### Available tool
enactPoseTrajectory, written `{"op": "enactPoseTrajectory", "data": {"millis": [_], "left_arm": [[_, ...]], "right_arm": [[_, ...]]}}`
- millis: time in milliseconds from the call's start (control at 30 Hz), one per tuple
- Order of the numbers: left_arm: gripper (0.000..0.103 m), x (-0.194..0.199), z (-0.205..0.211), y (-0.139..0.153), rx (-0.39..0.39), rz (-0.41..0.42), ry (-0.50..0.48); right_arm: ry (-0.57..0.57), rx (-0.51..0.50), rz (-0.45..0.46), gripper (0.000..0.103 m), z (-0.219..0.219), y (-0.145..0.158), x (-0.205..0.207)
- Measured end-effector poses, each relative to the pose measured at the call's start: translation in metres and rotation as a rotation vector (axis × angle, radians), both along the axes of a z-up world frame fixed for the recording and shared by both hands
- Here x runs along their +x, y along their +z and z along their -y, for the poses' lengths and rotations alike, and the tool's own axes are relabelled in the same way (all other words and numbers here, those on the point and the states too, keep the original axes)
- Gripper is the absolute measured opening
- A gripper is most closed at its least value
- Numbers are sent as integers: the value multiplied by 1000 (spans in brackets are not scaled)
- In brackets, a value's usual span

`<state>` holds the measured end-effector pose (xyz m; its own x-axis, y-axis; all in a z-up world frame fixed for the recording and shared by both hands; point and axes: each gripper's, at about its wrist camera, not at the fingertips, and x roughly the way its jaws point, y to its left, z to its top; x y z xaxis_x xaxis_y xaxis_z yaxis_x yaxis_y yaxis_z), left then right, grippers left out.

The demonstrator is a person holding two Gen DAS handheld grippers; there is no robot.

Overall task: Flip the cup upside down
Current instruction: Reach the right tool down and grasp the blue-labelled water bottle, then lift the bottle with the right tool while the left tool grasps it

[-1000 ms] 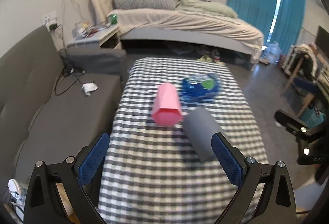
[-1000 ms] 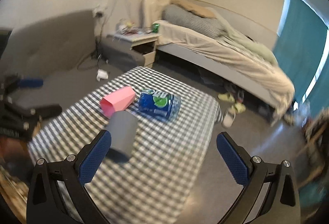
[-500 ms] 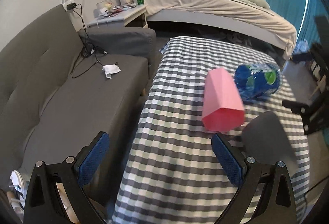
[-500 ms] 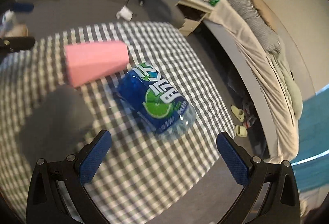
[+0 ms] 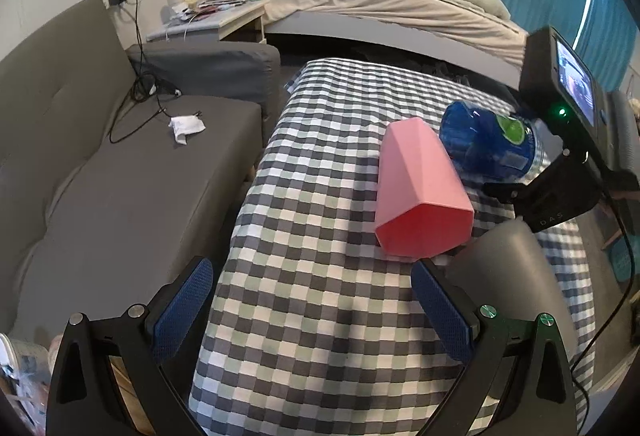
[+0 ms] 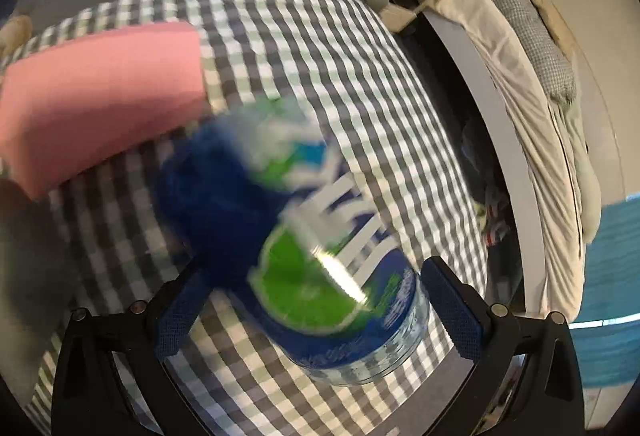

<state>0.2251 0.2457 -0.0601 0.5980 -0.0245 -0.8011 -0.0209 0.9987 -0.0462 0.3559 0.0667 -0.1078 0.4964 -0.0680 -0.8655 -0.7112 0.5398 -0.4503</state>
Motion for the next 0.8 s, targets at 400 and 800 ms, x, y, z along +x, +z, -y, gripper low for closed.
{"op": "enactPoseTrajectory", "data": {"millis": [400, 800], "left_arm": [[102, -31, 15, 41, -41, 50, 7], [102, -116, 23, 74, -33, 162, -80]], "right_arm": [[-400, 206, -150, 77, 77, 43, -75], [-782, 428, -56, 77, 79, 64, -252]]}}
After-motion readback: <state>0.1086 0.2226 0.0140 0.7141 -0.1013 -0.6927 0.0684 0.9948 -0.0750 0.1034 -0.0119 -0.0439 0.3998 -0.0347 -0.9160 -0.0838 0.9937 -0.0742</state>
